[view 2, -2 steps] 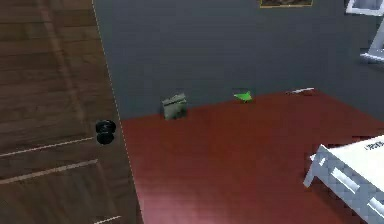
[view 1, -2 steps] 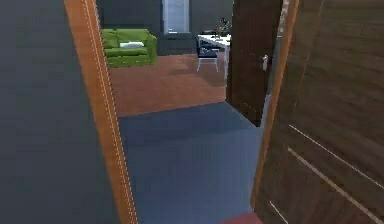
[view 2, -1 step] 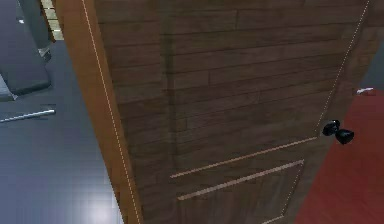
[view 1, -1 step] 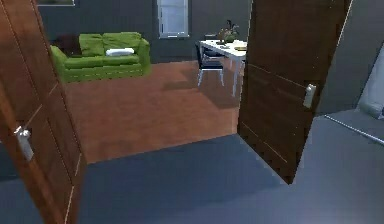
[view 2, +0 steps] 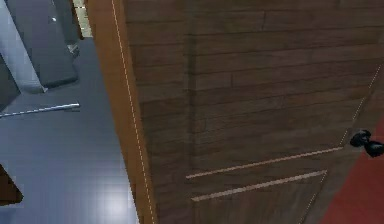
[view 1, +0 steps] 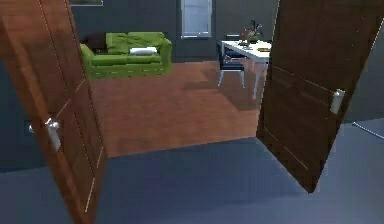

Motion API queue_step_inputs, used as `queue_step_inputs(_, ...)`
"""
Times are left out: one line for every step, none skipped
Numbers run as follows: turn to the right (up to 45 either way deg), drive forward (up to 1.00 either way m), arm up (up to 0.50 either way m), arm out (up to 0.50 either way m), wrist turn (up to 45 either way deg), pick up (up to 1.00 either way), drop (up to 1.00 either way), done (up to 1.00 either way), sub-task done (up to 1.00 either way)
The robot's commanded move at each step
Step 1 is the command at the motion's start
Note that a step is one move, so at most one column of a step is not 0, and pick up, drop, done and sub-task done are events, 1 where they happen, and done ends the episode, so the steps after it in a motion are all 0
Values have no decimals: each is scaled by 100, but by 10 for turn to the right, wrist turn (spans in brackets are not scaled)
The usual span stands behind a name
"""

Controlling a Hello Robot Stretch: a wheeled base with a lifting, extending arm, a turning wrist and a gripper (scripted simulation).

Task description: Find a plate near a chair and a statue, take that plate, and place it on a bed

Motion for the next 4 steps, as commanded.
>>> queue_step_inputs(0, 30, 0, 0, 0, 0, 0, 0, 0)
queue_step_inputs(120, 0, 0, 0, 0, 0, 0, 0, 0)
queue_step_inputs(0, 100, 0, 0, 0, 0, 0, 0, 0)
queue_step_inputs(0, 100, 0, 0, 0, 0, 0, 0, 0)
